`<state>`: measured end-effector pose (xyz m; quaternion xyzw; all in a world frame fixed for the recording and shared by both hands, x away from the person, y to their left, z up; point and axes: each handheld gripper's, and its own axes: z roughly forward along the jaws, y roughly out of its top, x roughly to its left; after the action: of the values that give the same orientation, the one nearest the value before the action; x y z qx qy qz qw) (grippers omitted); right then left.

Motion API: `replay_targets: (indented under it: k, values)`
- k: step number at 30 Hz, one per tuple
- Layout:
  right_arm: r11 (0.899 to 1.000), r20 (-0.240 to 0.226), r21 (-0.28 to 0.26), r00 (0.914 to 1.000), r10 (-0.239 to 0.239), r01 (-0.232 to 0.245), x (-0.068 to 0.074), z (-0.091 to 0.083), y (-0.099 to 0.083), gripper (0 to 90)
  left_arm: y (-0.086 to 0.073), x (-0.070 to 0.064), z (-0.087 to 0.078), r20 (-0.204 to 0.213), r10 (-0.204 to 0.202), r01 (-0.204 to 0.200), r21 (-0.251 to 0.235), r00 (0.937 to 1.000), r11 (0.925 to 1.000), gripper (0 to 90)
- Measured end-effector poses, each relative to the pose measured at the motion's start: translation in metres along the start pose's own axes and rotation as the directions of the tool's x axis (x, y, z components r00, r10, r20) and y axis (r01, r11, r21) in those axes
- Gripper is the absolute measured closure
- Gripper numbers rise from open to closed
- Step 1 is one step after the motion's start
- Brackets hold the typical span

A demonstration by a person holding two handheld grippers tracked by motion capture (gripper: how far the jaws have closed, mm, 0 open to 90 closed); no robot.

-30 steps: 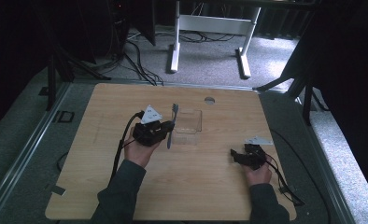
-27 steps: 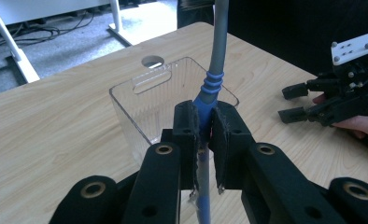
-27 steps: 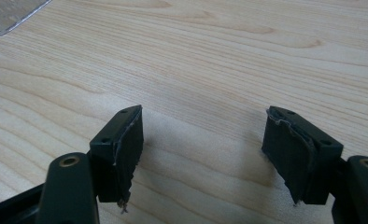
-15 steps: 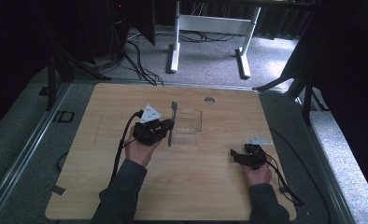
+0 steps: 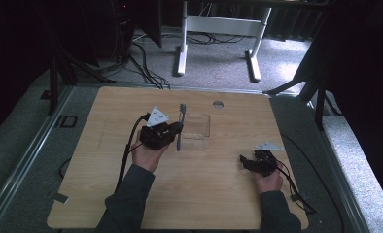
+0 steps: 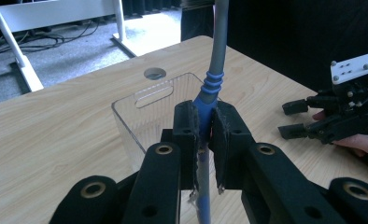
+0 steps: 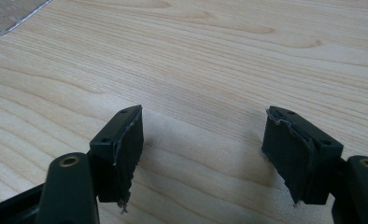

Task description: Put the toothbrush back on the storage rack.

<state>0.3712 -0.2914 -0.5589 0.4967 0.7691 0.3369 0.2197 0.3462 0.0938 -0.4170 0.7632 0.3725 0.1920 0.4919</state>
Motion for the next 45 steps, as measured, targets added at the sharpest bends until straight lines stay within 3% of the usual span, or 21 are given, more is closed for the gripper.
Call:
replay_targets:
  k: [45]
  values:
    - [1.0,0.0,-0.001,1.0,0.0,0.0,0.0,0.0,0.0,28.5,0.021,0.006,0.011,0.01,-0.019,0.019,-0.045,0.9998,0.9988,80.7]
